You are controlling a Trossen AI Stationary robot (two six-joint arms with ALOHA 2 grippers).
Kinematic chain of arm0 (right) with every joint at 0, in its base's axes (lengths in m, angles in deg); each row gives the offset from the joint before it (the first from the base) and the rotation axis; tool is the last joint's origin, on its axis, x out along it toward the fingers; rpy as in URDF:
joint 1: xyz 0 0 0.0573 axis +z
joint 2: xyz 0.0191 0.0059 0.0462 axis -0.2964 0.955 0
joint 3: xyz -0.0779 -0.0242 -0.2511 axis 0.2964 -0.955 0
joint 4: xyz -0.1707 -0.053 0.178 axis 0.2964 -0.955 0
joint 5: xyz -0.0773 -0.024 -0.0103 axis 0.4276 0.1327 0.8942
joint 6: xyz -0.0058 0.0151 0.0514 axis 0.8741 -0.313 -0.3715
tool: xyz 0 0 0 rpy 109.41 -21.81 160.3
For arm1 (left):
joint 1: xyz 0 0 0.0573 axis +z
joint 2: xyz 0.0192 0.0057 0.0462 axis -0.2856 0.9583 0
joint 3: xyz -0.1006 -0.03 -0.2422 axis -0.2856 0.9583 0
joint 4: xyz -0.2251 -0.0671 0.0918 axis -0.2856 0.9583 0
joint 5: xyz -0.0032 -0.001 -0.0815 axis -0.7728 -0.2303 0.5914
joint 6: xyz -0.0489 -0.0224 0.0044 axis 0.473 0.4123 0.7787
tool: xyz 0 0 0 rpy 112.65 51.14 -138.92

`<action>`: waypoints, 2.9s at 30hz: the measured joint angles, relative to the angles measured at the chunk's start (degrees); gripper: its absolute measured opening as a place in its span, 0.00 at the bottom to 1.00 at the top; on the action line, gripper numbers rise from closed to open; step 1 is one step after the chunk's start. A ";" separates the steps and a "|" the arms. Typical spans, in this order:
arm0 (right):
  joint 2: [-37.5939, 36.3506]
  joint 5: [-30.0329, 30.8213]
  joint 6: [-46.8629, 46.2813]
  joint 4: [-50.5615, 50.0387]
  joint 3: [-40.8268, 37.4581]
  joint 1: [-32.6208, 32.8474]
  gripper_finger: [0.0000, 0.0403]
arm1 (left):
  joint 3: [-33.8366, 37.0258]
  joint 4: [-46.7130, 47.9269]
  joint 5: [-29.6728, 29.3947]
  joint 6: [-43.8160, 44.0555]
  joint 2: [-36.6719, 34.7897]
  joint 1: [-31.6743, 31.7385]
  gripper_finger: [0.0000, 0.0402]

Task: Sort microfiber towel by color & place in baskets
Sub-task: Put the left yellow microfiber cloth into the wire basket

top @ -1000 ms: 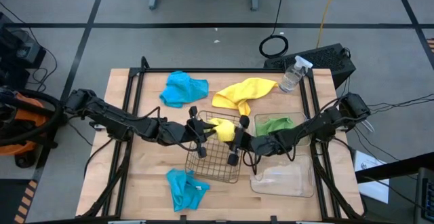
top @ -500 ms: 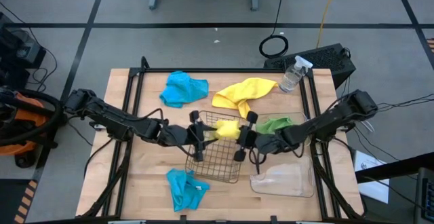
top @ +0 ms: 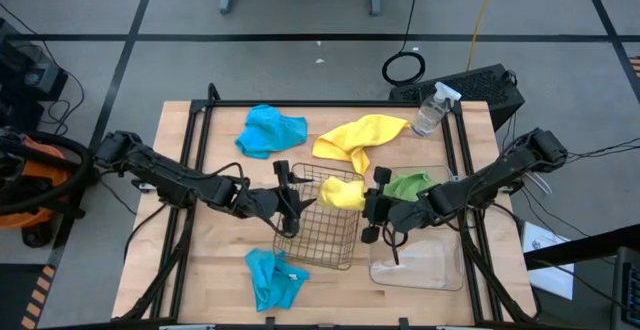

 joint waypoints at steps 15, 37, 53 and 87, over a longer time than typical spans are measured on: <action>0.69 -11.64 6.44 12.42 0.00 -0.17 0.03 | 0.00 -20.09 3.24 -14.83 7.07 -6.22 0.61; 1.27 -17.96 -8.00 10.52 0.02 2.01 0.60 | 0.00 -44.10 -0.41 -23.64 12.20 -9.48 0.61; 1.27 -27.07 -12.90 12.15 0.00 1.85 0.82 | 0.00 -45.65 -1.27 -21.80 12.20 -7.00 0.61; 1.25 -23.93 -13.02 8.15 0.00 -7.13 0.04 | 0.00 -45.11 -16.97 -29.01 12.20 -7.33 0.61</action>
